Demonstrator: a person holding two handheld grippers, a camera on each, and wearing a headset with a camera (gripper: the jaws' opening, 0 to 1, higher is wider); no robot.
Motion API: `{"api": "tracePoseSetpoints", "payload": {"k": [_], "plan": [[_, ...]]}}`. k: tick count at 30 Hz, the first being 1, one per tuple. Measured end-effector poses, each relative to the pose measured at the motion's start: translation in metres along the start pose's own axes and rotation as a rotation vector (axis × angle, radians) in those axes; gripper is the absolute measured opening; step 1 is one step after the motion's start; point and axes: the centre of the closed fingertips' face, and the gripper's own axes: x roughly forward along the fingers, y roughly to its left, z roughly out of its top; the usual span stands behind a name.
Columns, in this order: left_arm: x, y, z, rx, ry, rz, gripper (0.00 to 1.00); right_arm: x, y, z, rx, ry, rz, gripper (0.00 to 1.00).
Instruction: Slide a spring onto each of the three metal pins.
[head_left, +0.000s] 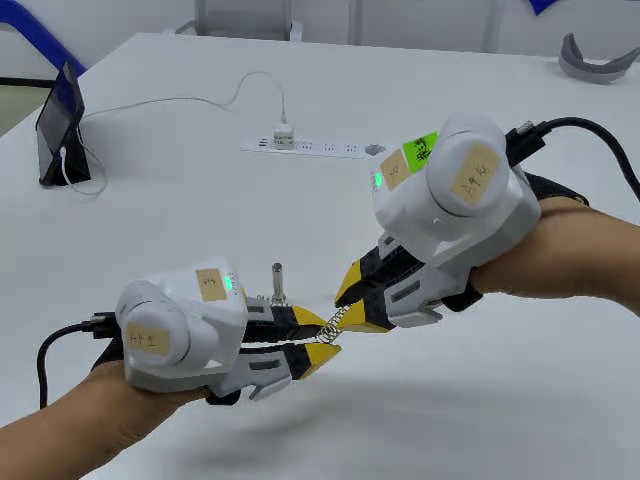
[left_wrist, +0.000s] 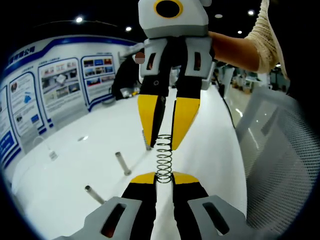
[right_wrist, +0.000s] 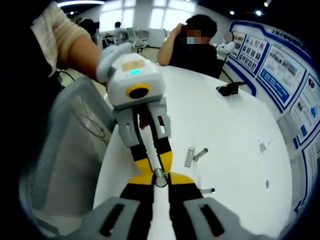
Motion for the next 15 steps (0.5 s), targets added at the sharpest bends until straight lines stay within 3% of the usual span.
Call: {"api": "tracePoseSetpoints", "payload": {"k": [15], "plan": [[0.002,-0.002,0.003,-0.04,-0.024,-0.01,0.11,0.003,-0.001,0.012,-0.005,-0.034,-0.008,0.12]]}}
